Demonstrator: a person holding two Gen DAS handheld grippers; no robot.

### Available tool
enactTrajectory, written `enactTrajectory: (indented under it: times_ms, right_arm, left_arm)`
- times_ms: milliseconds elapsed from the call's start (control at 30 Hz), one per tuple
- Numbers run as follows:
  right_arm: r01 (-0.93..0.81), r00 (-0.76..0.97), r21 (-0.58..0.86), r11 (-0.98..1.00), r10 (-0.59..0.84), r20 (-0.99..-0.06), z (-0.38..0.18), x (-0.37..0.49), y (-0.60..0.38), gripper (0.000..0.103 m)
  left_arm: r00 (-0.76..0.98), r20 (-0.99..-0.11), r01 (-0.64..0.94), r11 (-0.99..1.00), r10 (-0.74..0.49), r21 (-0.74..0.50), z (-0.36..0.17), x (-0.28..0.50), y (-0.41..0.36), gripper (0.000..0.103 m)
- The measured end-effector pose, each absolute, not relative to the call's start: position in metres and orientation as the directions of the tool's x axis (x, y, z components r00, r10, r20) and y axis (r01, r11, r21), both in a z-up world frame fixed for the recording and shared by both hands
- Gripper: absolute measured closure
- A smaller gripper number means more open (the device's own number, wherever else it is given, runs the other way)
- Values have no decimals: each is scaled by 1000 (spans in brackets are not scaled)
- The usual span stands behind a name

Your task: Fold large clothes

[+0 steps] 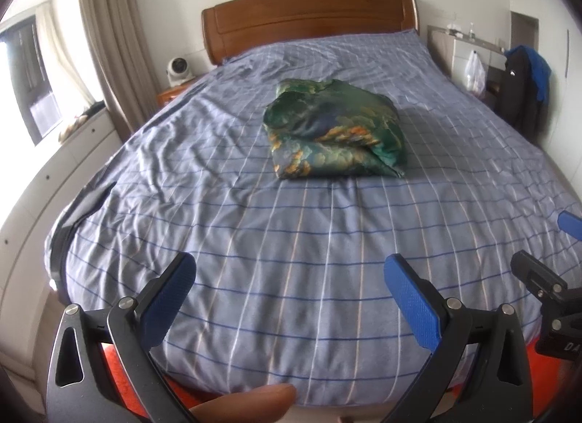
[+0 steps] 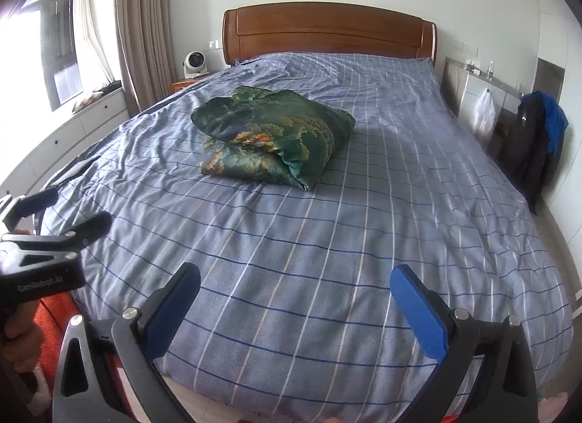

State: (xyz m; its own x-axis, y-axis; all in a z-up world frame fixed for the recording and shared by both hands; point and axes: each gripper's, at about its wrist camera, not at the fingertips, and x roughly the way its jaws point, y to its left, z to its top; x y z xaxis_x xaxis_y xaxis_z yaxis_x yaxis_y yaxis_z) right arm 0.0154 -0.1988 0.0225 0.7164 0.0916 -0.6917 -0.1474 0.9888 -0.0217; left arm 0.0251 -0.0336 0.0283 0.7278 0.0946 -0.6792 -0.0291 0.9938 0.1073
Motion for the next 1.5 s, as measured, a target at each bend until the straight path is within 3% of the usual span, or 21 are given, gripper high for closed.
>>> enactTrajectory:
  times_ms: [367,767,1500]
  right_arm:
    - [-142,745,-82,986,52,-665,29,8,-192,0]
    - [-147,727,-14,989,99,-679,34,13,-194,0]
    - [-167,706,-26,986,101,-701,41,17,-177,0]
  left_arm:
    - [717,-687,-32,990,121,140,27,27,-35,0]
    - [722,-679,-36,987,133,155,30,26,-35,0]
    - [711,-692,-36,990,123,139,35,27,-31,0]
